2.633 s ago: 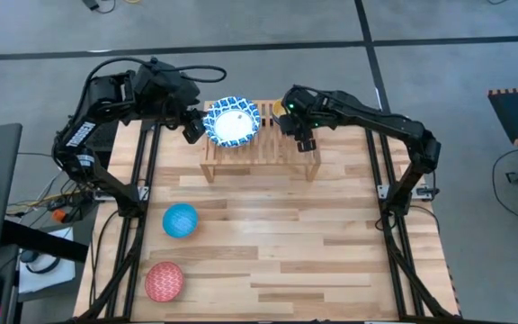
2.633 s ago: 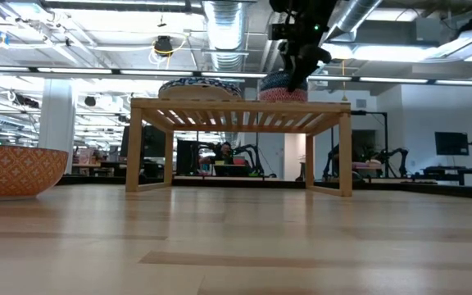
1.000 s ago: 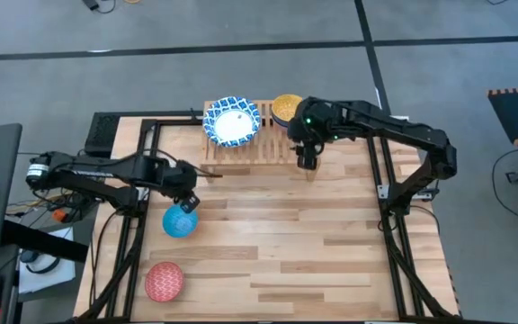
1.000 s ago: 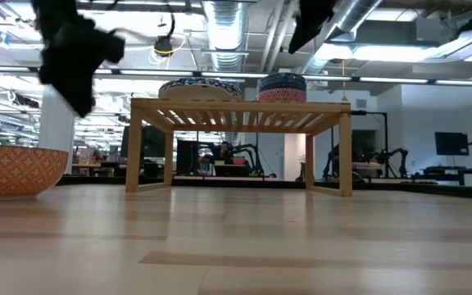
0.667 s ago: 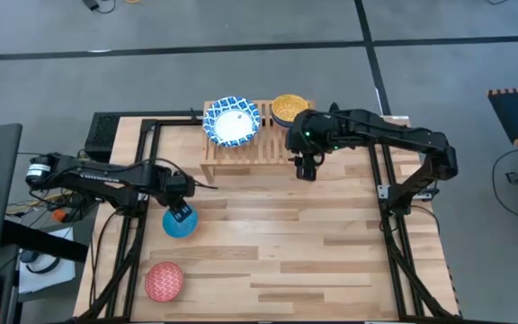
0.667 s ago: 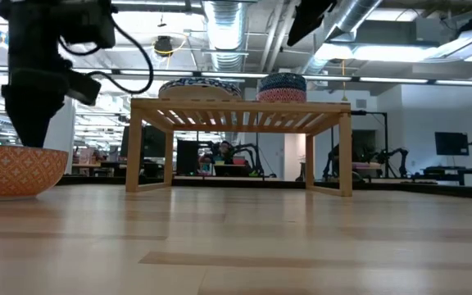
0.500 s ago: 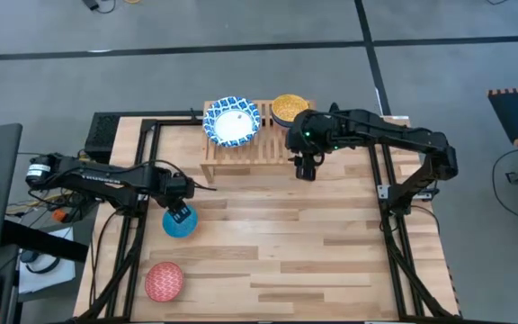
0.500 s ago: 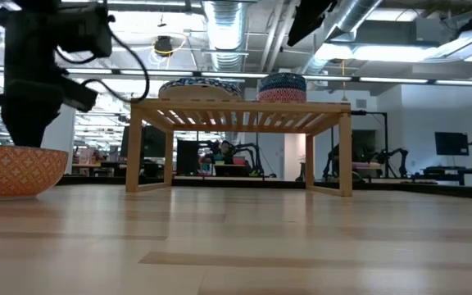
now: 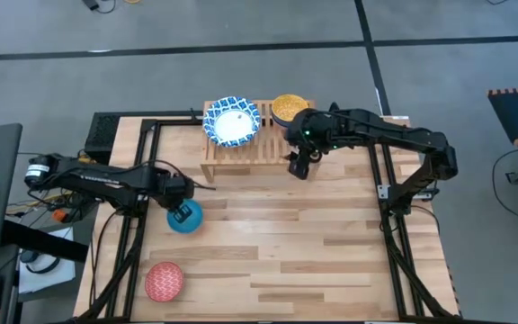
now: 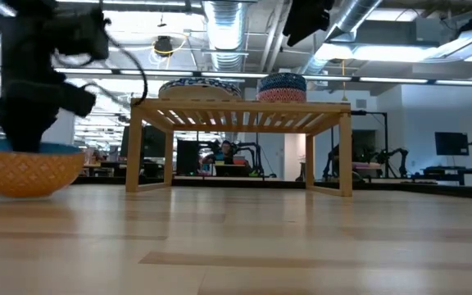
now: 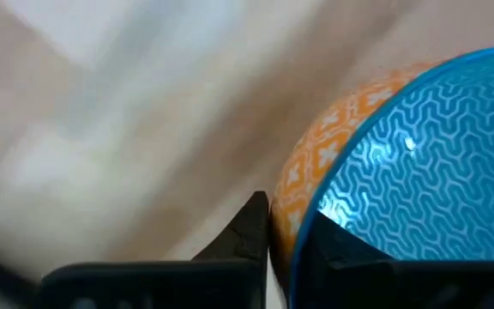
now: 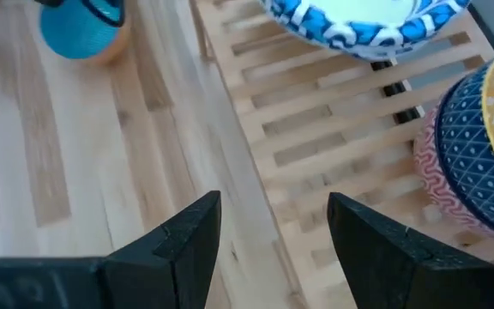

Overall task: Place and stack bowls onto a shelf
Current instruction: Stack the orange blue patterned bowl on top of the blue yellow patterned bowl on the shelf

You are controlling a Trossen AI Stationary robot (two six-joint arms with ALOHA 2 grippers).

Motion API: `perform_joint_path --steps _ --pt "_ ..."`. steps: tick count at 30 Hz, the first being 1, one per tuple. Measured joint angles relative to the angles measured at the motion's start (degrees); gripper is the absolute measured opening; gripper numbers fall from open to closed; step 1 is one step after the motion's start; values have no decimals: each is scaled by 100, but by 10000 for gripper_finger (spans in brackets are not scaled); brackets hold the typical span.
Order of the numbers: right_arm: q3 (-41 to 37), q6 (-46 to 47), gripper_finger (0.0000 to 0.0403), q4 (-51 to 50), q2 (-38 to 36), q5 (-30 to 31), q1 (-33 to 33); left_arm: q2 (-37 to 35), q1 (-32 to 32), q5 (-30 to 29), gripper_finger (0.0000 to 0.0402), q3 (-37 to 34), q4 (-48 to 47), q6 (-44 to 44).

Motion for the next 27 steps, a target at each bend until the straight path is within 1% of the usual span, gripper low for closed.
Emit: perform_joint_path --steps 2,4,8,10,12,14,16,19,22,24,27 --pt "0 145 239 140 22 13 72 -42 9 -345 5 375 -336 -49" --pt "-4 -38 238 268 29 0 200 -64 -54 -583 5 928 -517 16" --pt "-4 -1248 228 714 -12 -242 586 -54 -96 -656 3 2097 -1016 306" --pt "-4 -1866 221 1052 -15 -420 781 147 -32 -637 2 2740 -1147 261" --pt "-4 -2505 214 1314 -2 -606 992 522 51 -628 2 3364 -1656 160" --pt "-4 -3097 209 1495 7 -667 1180 1054 94 -670 2 3969 -2275 191" --pt "11 -3525 205 1666 146 -660 1341 1615 98 -731 2 4589 -2546 349" --pt "-25 -3701 203 1587 234 -632 1466 2397 90 -748 2 5544 -2747 667" --pt "25 -3788 203 1746 408 -579 1537 3063 91 -714 3 6543 -2833 1025" --pt "-17 -3858 203 1428 466 -403 1640 3455 118 -756 3 7196 -2993 1213" --pt "0 -4051 203 1478 573 -182 1820 3964 198 -849 3 8024 -3321 1441"
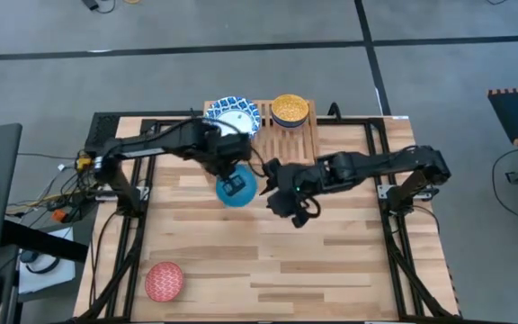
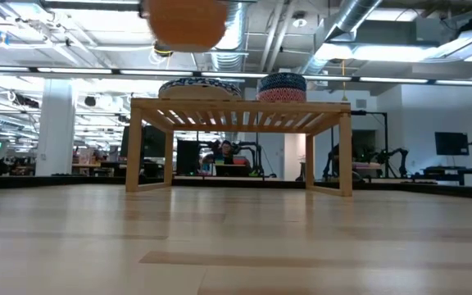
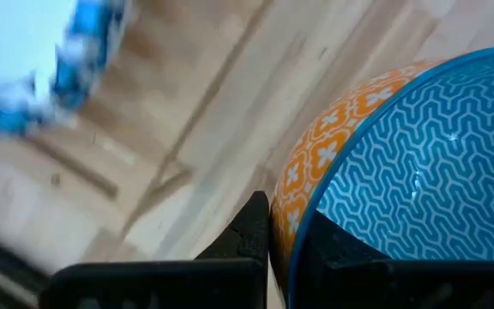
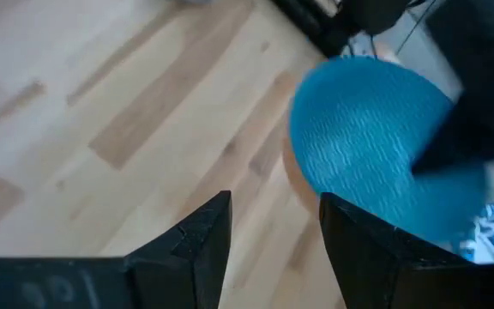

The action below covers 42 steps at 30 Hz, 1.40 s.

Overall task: Place and stack bowls onto a shelf
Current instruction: Stack the orange blue patterned bowl on top of the blue yellow patterned bowl on the shelf

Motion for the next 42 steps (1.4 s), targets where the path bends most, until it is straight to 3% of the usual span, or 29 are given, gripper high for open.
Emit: perform_joint_path --steps 4,9,16,21,29,38,42 --pt "-2 -338 203 -60 -6 588 241 515 72 26 3 772 37 260" --pt "-2 -575 198 -347 -6 882 332 833 103 204 3 1146 -26 734" --pt "-2 -1084 188 -481 -6 954 402 848 212 809 4 1163 99 2001" --pt "-2 -1533 187 -650 -6 1046 402 846 271 1635 4 1220 68 3247" --pt "-2 -2672 187 -204 -17 1640 763 846 272 2086 4 1162 399 4488" --pt "-2 -3163 187 204 -17 1406 840 844 221 2093 4 1156 679 5713" --pt "-2 -3061 187 62 -19 1529 850 844 198 1720 4 1156 542 6149"
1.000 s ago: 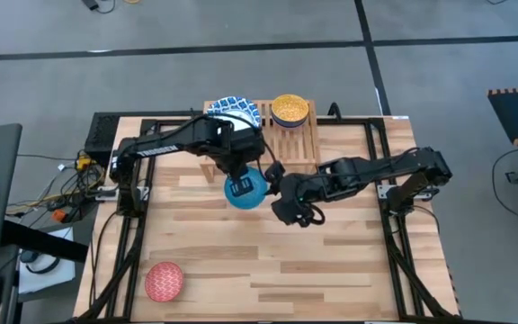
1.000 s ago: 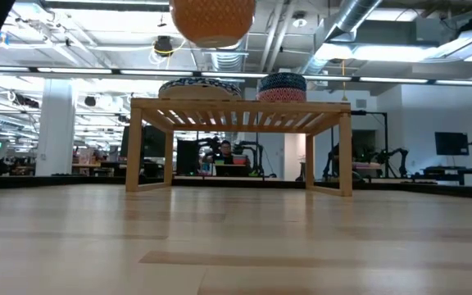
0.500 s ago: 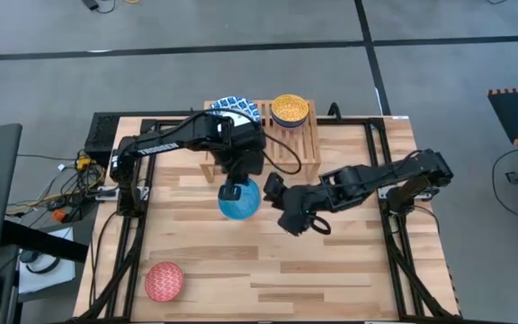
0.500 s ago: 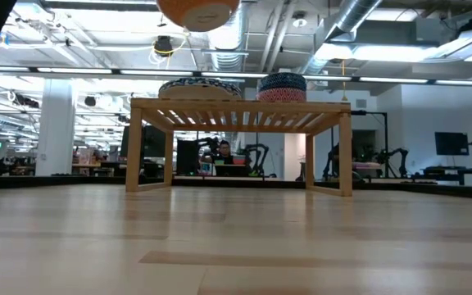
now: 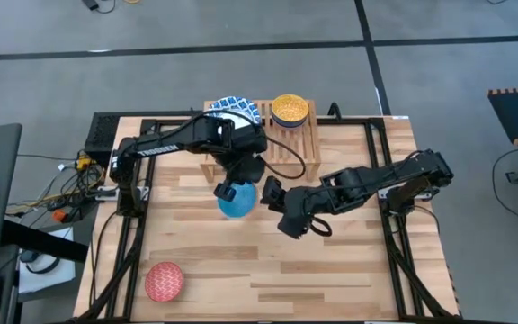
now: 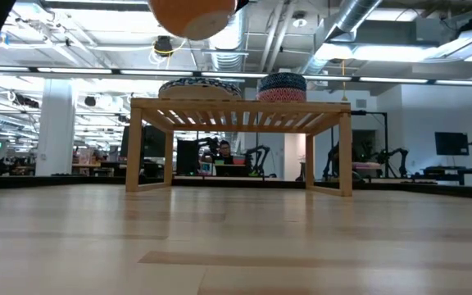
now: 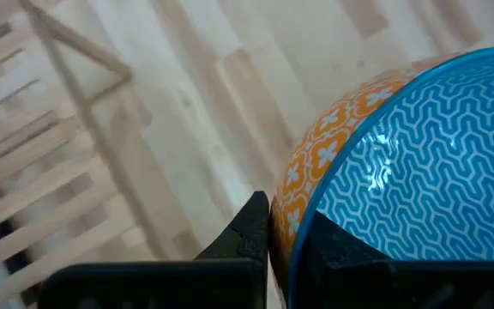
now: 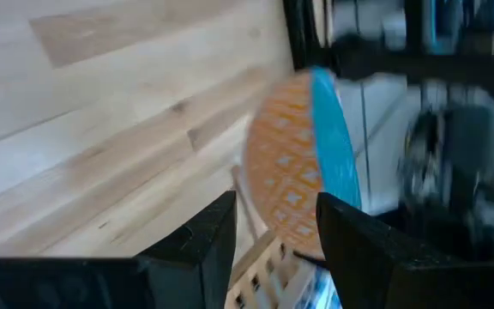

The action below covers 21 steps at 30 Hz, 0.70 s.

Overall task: Place and stack bowls onto a shelf
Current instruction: Stack the orange blue patterned bowl on top of the blue yellow patterned bowl on the shelf

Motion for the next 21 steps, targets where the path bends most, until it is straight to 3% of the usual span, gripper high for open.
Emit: perform_joint_path --steps 3,7,10,12,16,19,21 --pt "-2 1027 187 -19 -101 539 -4 0 -7 -704 4 0 47 -1048" --pt "2 4343 187 -243 -341 1094 -284 0 -66 -2219 4 -2 71 -3181" --pt "2 6654 187 -734 -530 1418 -525 0 -311 -3510 4 0 76 -4144" --pt "0 7717 187 -1181 -660 2010 -589 0 -458 -4155 4 0 104 -4639" --pt "0 9323 187 -1697 -927 3545 -537 0 -655 -5117 4 2 719 -5286" --pt "0 9800 187 -1476 -1079 3947 -486 0 -765 -5800 4 2 1252 -5331" --pt "2 9489 187 -1213 -1158 3972 -407 -1 -788 -6186 4 2 1532 -5332"
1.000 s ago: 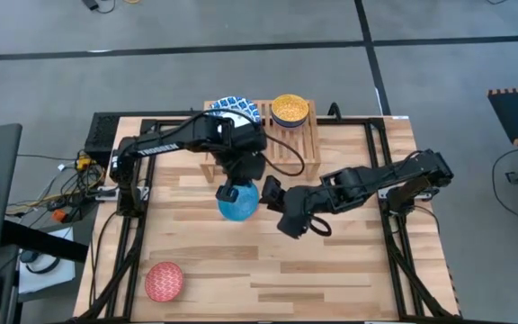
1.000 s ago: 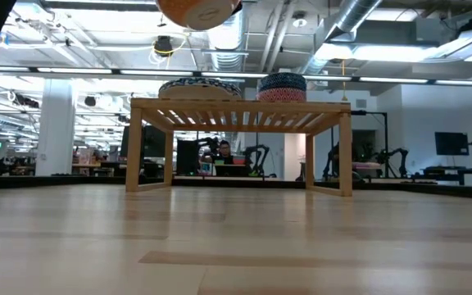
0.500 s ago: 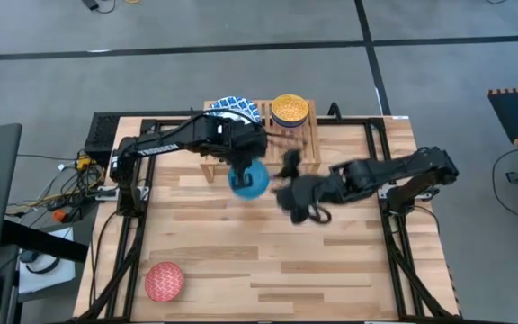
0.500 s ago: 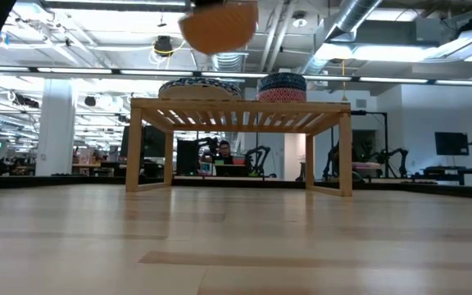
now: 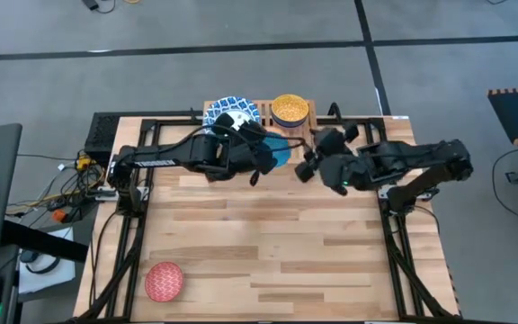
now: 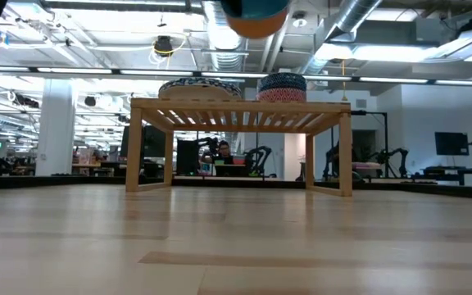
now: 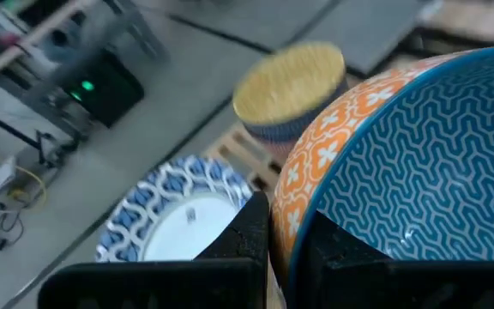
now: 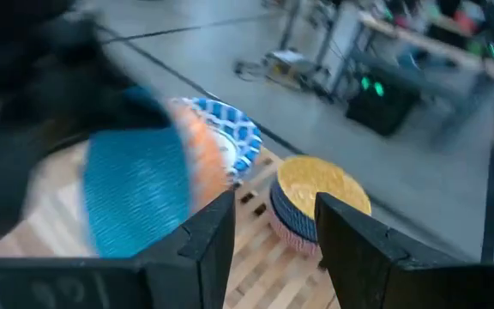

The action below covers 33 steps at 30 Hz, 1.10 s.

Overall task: Place and stack bowls onto a shelf
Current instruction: Stack the orange blue patterned bowl on top of the blue yellow patterned bowl on the shelf

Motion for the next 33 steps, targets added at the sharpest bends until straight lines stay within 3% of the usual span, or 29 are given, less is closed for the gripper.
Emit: perform_joint_path --steps 4,9,12,15,19,23,28,33 --pt "1 -1120 187 125 -20 -14 211 -4 29 -354 4 0 560 -1" --pt "0 -1270 187 -257 -3 -31 296 -130 122 -237 4 2 1152 109" --pt "0 -1828 187 -545 106 -32 356 -200 262 408 4 13 1246 346" --pt "-5 -3190 187 -398 236 -154 372 -201 487 1186 4 12 1099 335" --pt "-4 -5326 187 292 294 -1255 384 -140 762 2017 4 11 1056 223" --pt "-8 -6690 187 313 352 -1975 332 -93 974 2768 4 2 984 200" --pt "-13 -7069 187 -183 432 -2645 -46 -113 1186 3581 4 11 640 314" --pt "3 -7173 187 -404 425 -3100 -414 -106 1248 3794 4 9 350 384"
